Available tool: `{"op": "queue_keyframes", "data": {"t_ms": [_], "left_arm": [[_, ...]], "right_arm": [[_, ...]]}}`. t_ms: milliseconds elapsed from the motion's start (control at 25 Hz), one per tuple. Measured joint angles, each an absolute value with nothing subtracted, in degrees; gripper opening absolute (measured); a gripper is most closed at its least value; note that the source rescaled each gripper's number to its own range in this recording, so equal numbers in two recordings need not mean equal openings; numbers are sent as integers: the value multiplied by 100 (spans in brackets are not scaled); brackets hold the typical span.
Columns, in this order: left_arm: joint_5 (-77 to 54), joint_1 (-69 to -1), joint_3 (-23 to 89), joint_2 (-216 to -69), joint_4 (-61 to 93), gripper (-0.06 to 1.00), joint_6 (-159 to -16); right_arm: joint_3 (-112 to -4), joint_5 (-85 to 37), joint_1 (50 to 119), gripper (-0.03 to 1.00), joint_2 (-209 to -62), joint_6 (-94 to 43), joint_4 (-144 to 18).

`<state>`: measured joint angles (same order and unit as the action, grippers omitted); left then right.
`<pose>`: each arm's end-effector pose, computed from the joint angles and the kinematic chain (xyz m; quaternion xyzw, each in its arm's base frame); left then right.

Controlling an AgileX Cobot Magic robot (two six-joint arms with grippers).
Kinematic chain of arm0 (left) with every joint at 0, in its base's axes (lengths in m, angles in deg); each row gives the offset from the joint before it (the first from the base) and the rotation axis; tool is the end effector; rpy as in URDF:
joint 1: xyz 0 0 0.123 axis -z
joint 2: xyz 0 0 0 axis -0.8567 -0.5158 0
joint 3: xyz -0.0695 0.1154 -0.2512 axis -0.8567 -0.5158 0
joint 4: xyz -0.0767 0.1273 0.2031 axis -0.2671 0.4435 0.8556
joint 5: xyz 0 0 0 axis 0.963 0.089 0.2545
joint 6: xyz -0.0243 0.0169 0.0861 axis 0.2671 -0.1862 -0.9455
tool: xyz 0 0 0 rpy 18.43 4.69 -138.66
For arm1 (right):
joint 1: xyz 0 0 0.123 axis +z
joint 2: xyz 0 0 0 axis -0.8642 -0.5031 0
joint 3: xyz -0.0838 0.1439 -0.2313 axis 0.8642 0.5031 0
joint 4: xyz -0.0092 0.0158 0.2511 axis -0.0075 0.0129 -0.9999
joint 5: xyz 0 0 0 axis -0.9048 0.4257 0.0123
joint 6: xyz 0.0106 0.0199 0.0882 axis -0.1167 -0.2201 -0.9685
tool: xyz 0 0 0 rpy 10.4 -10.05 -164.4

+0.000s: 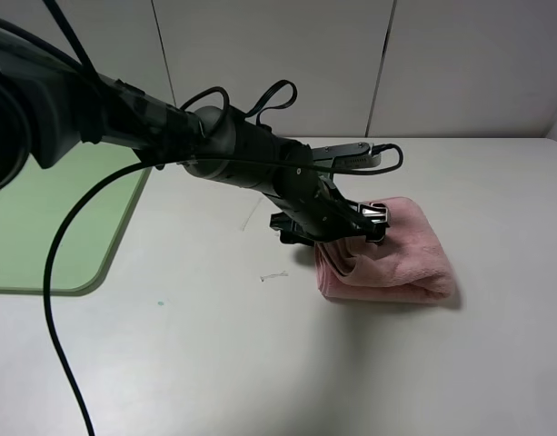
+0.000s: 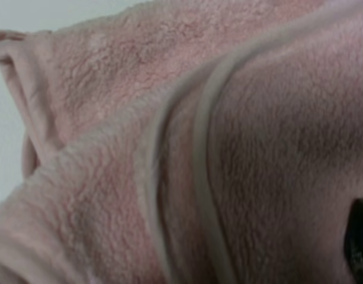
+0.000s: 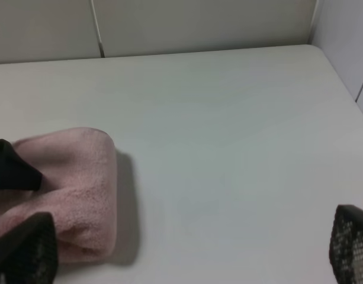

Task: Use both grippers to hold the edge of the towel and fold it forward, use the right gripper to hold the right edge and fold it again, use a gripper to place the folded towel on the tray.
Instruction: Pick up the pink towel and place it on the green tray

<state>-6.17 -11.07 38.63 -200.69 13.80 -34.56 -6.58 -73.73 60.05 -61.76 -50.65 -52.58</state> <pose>0.3169 -0.3567 0.0932 0.1211 0.9318 -0.2397 0.2444 -0.0044 -0.0039 0.2803 0.0154 0.8424 -0.0127 0.5385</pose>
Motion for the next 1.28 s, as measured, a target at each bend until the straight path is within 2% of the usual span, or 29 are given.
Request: {"op": "queue_keyframes", "data": {"t_ms": [120, 200, 560, 840, 1280], "left_arm": [[-652, -1089, 3863, -20072, 1362, 98, -3462], [-652, -1076, 3863, -20078, 1358, 92, -3462], [-523, -1069, 3863, -20128, 1426, 56, -3462], [-359, -1056, 3863, -20139, 1397, 16, -3445], [-62, -1104, 3874, -20073, 1358, 15, -3450]], "right_arm": [[-658, -7373, 6005, 100, -6176, -5065, -5258], [-658, -7373, 6005, 100, -6176, -5065, -5258], [-658, -7373, 6005, 100, -6176, -5065, -5258], [-658, -7366, 6005, 100, -6176, -5065, -5258], [-658, -7366, 6005, 100, -6176, -5065, -5258]]}}
